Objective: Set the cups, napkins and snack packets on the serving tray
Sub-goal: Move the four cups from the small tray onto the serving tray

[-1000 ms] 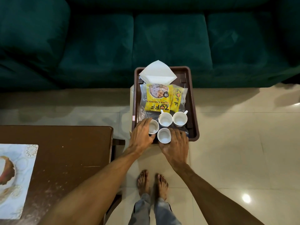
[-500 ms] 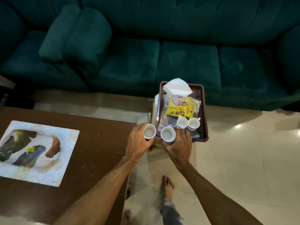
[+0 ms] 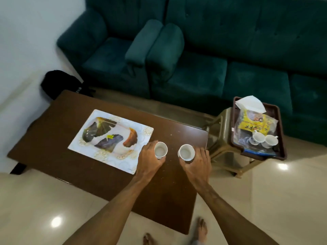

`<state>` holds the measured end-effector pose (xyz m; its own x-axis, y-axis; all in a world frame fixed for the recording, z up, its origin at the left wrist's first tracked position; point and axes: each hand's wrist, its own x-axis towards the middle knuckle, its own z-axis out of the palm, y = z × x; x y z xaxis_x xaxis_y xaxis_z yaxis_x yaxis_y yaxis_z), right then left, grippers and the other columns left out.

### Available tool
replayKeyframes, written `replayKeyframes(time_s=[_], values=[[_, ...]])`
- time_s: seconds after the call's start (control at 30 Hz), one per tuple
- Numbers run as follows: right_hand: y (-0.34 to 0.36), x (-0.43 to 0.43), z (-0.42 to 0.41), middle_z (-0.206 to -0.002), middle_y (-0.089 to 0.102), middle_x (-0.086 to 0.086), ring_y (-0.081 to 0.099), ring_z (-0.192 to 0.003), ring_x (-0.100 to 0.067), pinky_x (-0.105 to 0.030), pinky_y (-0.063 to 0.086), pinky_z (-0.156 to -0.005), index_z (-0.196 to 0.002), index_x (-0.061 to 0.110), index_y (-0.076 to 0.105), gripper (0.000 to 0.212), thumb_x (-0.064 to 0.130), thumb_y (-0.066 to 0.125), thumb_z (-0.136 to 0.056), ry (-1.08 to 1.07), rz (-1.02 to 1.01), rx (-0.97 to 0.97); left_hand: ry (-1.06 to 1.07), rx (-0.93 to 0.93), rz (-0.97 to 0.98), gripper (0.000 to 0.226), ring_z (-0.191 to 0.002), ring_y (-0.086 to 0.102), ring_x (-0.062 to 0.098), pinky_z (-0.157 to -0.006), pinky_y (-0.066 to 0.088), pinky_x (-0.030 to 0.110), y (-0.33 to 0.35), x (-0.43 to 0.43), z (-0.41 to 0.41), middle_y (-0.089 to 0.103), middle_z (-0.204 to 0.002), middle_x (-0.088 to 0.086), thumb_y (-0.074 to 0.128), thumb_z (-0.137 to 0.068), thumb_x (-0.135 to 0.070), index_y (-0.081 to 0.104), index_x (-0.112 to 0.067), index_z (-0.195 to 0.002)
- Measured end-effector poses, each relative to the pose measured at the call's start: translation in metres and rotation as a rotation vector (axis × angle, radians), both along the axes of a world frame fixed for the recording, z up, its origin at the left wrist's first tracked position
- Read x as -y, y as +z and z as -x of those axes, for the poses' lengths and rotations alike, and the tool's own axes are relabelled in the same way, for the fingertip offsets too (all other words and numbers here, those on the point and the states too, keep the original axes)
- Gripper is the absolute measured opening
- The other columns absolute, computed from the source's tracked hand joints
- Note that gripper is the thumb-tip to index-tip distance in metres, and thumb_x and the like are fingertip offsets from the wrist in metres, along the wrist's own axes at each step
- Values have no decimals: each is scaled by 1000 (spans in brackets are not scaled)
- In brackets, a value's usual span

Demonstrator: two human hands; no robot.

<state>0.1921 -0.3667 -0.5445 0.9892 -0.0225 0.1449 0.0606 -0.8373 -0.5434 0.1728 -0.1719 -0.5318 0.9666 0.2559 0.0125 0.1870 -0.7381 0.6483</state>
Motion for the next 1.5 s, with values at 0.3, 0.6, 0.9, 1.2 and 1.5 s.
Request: replayKeyframes(time_s=[0.3,0.6,0.9,1.2,1.5], values=[[-17,-117,4,-117,65,-3,58,-110,-21,-36,53,-89,-122,16,60,68,46,89,-68,83,-134,-78,86,-30,-41,70,-115,64,21,-97,54,37,-14,-108,18,68,-129,3,88,-72,-37,60,-15,-132],[-59,-185,-30,-121,64,-3,56,-113,-22,-40,55,-92,-123,16,59,65,48,84,-72,31,-135,-139,50,-100,-5,58,-102,69,22,-89,57,38,-74,-171,-9,73,-112,2,89,-68,-37,67,-16,-117],[-124,-229,-75,-118,59,2,49,-113,-17,-34,53,-83,-122,20,55,64,51,82,-72,-150,-70,-198,-112,-118,59,64,-111,63,22,-95,51,36,-136,-203,-94,69,-122,3,87,-71,-34,61,-16,-126],[-147,-279,-101,-114,63,-2,52,-109,-19,-35,56,-80,-122,14,58,68,48,85,-70,-179,-50,-146,-143,-114,11,70,-121,58,27,-103,48,41,-153,-258,-151,65,-131,7,85,-74,-35,58,-11,-134],[-161,-346,-112,-118,64,-4,57,-111,-24,-40,56,-88,-123,15,57,67,44,87,-70,-114,-122,-180,-70,-154,-9,65,-116,61,23,-99,52,39,-166,-324,-145,66,-127,4,84,-74,-36,59,-15,-131]])
